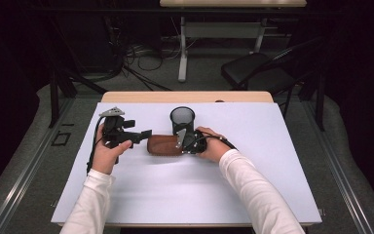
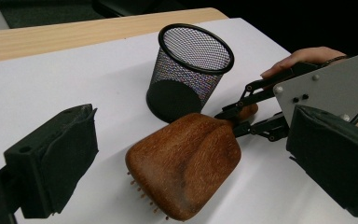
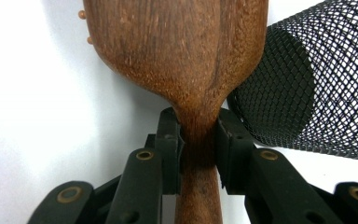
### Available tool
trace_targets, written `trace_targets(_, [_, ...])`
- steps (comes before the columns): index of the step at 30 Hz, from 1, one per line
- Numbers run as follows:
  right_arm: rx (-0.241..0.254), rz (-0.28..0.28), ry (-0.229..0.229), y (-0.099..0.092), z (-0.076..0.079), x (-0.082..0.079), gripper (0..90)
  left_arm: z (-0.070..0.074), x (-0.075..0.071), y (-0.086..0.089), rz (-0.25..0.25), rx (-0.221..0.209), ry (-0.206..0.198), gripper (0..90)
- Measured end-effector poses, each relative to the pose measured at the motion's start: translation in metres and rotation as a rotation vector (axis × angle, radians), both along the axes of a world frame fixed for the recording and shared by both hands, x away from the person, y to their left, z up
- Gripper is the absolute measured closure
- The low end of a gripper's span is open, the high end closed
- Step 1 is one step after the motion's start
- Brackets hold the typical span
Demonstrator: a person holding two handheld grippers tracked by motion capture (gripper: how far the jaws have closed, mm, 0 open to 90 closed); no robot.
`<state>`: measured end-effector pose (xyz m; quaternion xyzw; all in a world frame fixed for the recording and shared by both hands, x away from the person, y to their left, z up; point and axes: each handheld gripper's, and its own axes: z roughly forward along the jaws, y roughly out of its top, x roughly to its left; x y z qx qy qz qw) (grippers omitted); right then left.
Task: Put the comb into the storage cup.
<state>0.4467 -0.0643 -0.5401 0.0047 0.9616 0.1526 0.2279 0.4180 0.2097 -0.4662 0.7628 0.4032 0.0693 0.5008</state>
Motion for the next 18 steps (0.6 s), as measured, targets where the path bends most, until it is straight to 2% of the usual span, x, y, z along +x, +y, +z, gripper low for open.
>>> trace_targets(18, [0.015, -0.005, -0.038, 0.0008, 0.0003, -0.0055, 74.3, -0.0005, 0.0006, 0.0014, 0.003, 0.0, 0.001, 2.2])
